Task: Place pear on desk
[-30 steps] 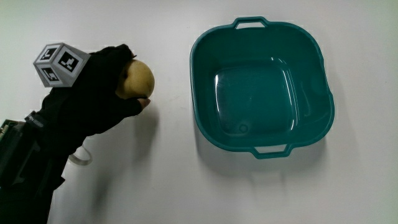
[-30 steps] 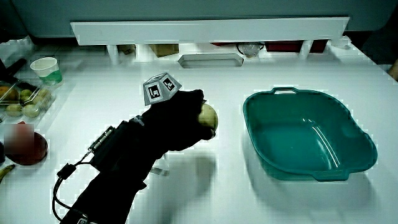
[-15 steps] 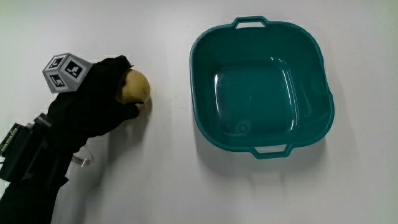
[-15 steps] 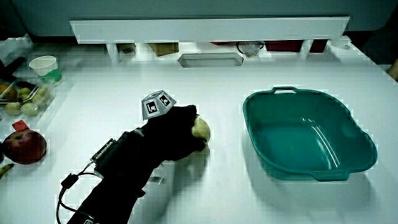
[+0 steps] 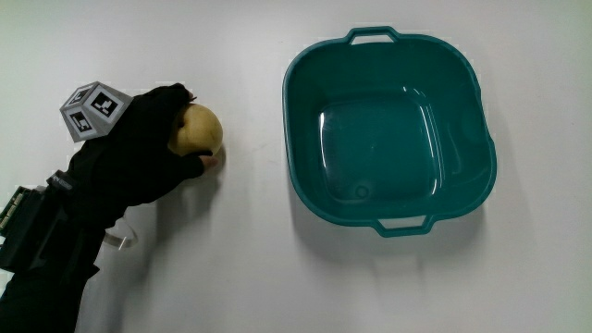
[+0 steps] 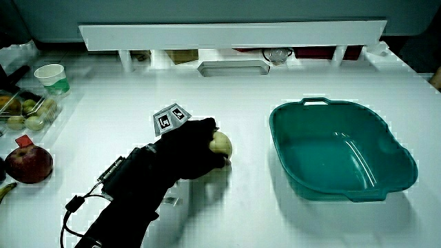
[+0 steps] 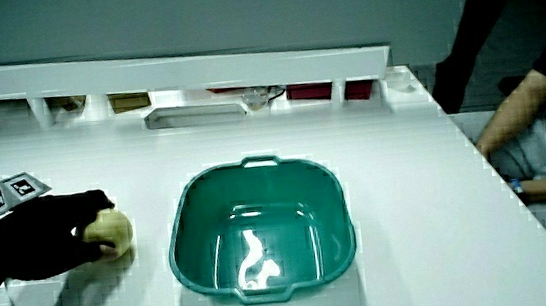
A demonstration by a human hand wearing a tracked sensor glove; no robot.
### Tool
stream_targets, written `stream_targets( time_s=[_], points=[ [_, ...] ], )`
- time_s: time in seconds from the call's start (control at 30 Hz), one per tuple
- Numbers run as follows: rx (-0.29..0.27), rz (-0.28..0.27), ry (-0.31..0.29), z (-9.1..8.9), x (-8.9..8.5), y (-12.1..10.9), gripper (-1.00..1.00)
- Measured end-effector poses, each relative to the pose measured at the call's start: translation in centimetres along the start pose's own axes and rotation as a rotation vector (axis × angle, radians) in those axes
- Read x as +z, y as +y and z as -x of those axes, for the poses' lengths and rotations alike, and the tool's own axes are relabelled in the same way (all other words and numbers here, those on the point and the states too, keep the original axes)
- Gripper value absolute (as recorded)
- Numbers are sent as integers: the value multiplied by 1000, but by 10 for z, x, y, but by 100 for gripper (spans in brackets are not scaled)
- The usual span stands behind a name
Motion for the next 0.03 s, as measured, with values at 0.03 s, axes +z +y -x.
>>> stream_targets(
  time_s=[0.03],
  points=[
    [23,0,10,-1,1,-4,-65]
  ],
)
